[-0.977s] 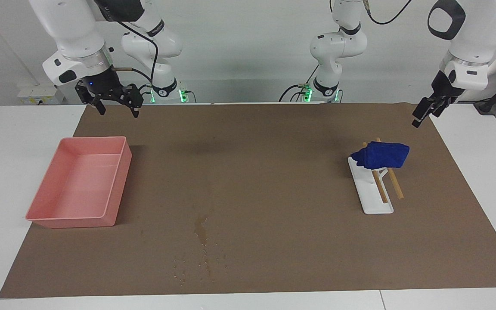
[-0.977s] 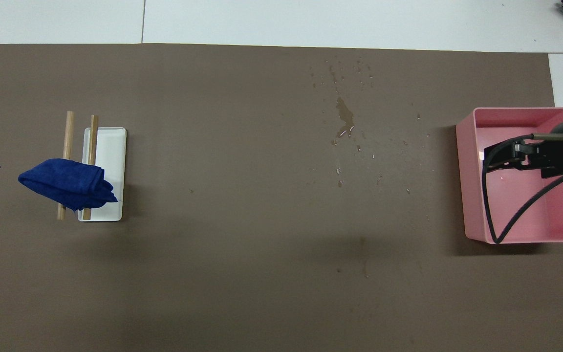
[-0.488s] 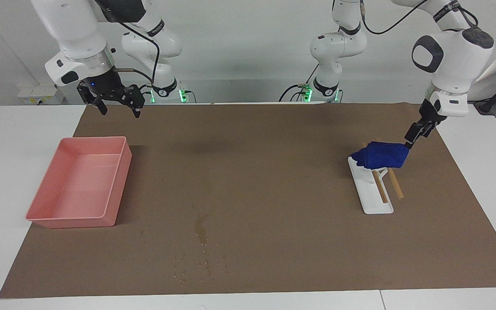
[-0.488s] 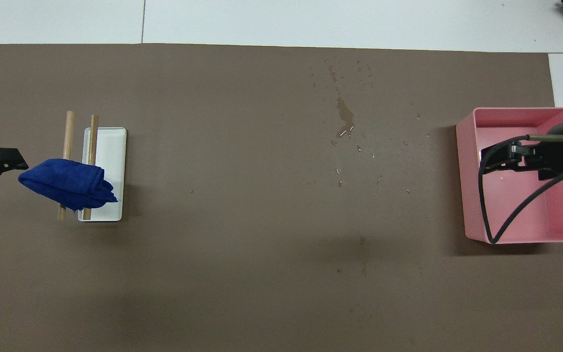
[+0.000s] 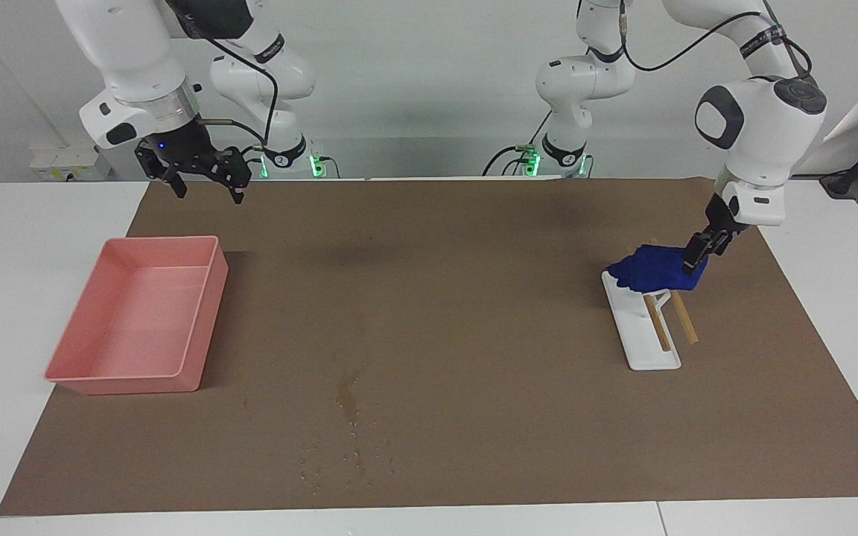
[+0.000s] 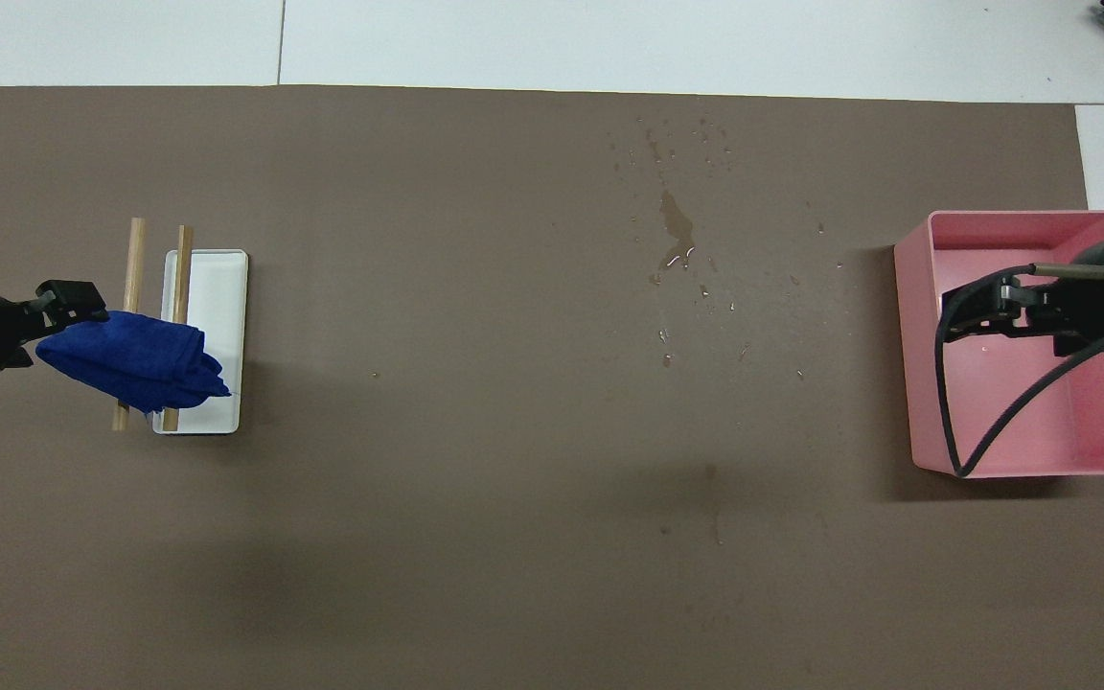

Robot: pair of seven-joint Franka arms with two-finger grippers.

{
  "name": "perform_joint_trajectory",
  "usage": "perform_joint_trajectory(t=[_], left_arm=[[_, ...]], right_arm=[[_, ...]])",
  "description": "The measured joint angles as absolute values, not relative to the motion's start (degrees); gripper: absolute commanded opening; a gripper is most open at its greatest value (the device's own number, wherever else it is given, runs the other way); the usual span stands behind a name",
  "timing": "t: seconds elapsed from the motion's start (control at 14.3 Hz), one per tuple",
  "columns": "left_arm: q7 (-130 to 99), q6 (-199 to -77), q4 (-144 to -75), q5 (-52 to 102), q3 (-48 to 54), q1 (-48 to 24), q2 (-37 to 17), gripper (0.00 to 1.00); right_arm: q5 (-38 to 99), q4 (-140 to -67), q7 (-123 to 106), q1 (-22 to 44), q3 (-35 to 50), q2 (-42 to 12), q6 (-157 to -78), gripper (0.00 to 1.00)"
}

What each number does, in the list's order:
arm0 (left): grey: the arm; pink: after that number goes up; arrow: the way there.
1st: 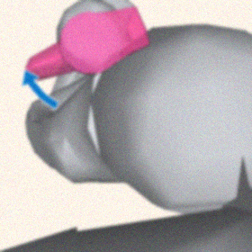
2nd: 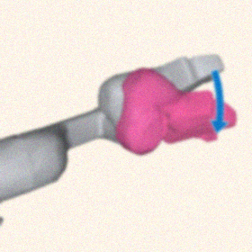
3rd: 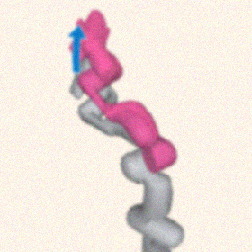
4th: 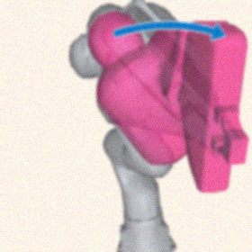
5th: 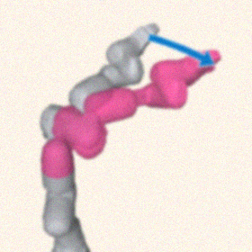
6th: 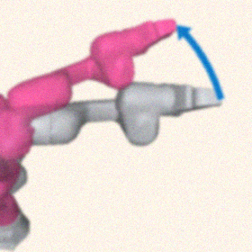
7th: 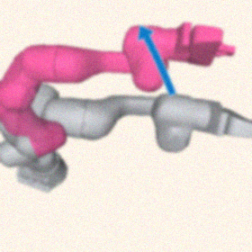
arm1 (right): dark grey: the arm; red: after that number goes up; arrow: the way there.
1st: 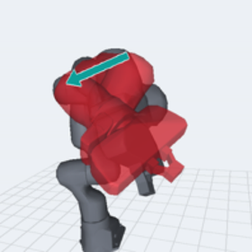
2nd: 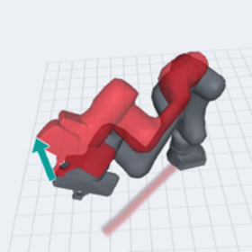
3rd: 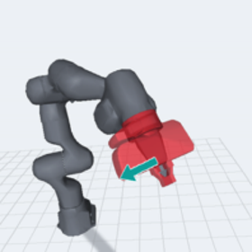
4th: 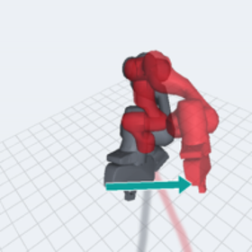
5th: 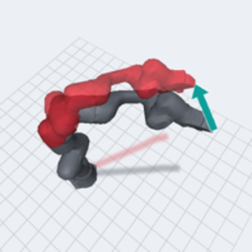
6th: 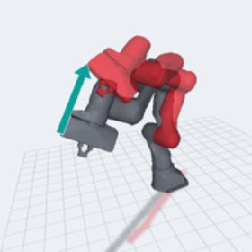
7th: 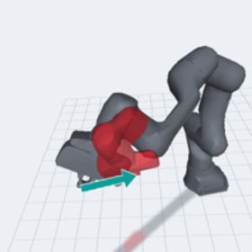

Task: Wipe water with towel using both arms
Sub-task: 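Grasp the blue towel on the white tray with the left gripper, then carry the towel toward the right gripper while the right gripper grasps it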

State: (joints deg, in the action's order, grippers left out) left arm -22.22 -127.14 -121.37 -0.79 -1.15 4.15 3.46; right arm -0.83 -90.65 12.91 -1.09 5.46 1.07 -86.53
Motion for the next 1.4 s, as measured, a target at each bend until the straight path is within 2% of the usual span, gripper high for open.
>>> perform_joint_trajectory(t=[0.07,0.14,0.21,0.28,0.35,0.49,0.56,0.77,1.12,1.4], left_arm=[[-22.2,-128.1,-122.1,-0.8,-1.1,3.9,3.5,0.94],[-22.2,-128.7,-122.7,-0.8,-1.1,3.7,3.5,0.7],[-22.2,-128.8,-123.0,-0.8,-1.1,3.6,3.5,0.52],[-22.2,-128.8,-123.1,-0.8,-1.1,3.6,3.5,0.4],[-22.2,-128.8,-123.2,-0.8,-1.1,3.5,3.5,0.35],[-22.2,-128.7,-123.2,-0.8,-1.2,3.5,3.5,0.09],[-22.2,-128.6,-123.1,-0.8,-1.2,3.5,3.5,0.01],[-22.6,-125.4,-121.2,-0.8,-1.2,3.5,3.4,0.0],[-26.5,-115.1,-111.8,0.2,-0.8,3.1,1.4,0.0],[-41.7,-112.6,-107.2,5.2,-0.3,-1.6,1.2,0.0]], right_arm=[[-0.8,-90.7,12.9,-1.1,5.5,1.1,-86.5,1.0],[-0.8,-90.8,12.9,-1.1,5.5,1.1,-86.5,1.0],[-0.8,-90.9,12.9,-1.1,5.5,1.1,-86.5,1.0],[-0.8,-90.9,12.9,-1.1,5.5,1.2,-86.5,1.0],[-0.8,-91.0,12.9,-1.1,5.5,1.2,-86.5,1.0],[-0.8,-91.1,12.9,-1.1,5.5,1.3,-86.5,1.0],[-0.8,-91.3,12.9,-1.1,5.5,1.4,-86.5,1.0],[-0.8,-91.4,12.9,-1.1,5.5,1.5,-86.5,1.0],[-0.8,-91.4,13.9,-1.1,5.5,1.6,-86.5,1.0],[3.0,-91.4,21.2,-1.1,5.5,1.7,-87.3,1.0]])
